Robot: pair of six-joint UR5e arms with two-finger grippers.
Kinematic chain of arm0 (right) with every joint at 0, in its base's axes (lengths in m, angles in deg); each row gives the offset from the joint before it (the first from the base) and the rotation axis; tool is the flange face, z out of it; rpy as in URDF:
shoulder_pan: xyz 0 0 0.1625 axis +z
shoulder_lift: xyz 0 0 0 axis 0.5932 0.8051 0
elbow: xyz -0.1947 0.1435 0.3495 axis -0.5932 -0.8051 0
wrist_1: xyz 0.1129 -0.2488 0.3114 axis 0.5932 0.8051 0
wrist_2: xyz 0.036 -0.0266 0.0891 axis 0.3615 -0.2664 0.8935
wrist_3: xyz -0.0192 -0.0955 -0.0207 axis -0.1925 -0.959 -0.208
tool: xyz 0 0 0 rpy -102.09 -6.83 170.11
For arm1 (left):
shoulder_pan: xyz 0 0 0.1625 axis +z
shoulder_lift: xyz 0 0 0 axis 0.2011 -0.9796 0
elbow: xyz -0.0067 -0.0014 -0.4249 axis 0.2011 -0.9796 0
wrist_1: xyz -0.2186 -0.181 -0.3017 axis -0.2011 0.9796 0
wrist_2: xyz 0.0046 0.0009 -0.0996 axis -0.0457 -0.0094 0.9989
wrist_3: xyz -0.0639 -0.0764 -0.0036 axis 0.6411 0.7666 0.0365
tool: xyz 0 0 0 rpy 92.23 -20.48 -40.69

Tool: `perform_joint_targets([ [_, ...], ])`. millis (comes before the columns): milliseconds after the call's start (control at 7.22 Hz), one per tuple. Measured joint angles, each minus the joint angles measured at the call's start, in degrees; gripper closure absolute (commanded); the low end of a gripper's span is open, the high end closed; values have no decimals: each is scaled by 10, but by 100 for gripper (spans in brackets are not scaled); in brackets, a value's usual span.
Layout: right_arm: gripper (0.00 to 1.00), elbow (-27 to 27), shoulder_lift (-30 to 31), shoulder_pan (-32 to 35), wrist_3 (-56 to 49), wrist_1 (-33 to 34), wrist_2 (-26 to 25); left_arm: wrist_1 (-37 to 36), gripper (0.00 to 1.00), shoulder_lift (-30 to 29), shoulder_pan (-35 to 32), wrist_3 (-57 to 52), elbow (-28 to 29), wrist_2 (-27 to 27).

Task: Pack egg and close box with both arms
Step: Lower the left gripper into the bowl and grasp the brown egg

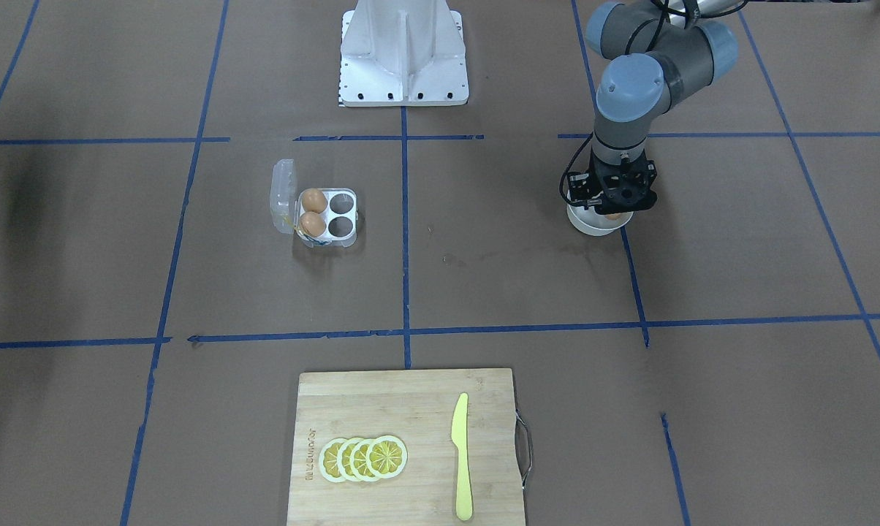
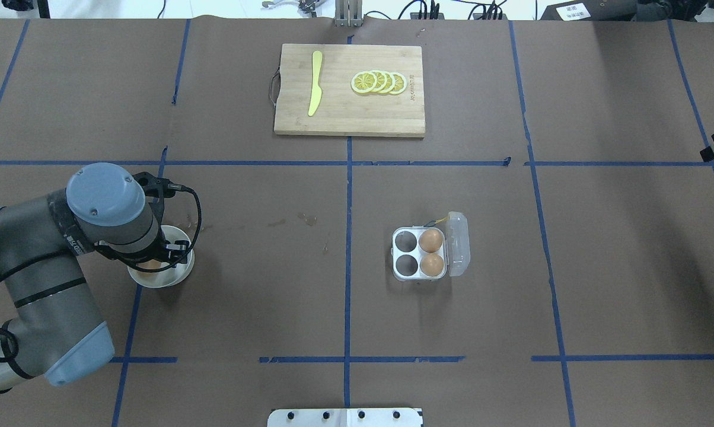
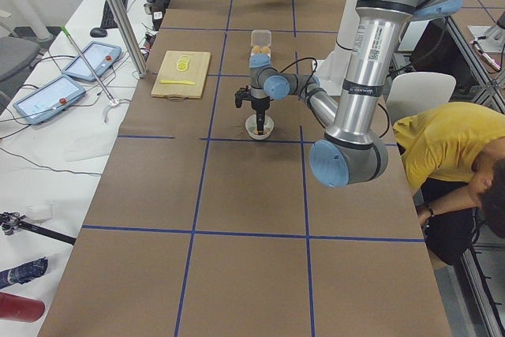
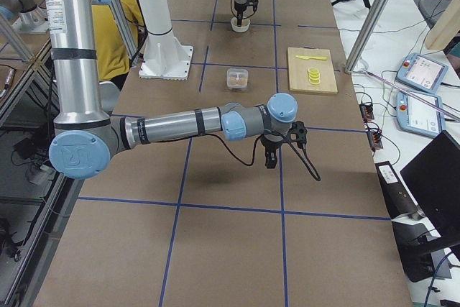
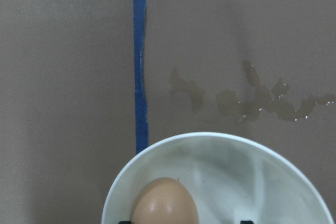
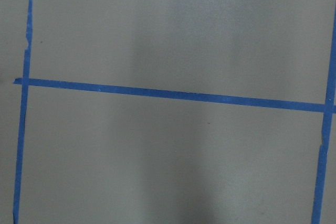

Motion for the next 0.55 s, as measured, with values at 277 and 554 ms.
perform_joint_targets([
  [277,0,0,0,0,0,0,2,0,43,-3,0,0,5,0],
  [554,0,0,0,0,0,0,3,0,100,-4,0,0,6,0],
])
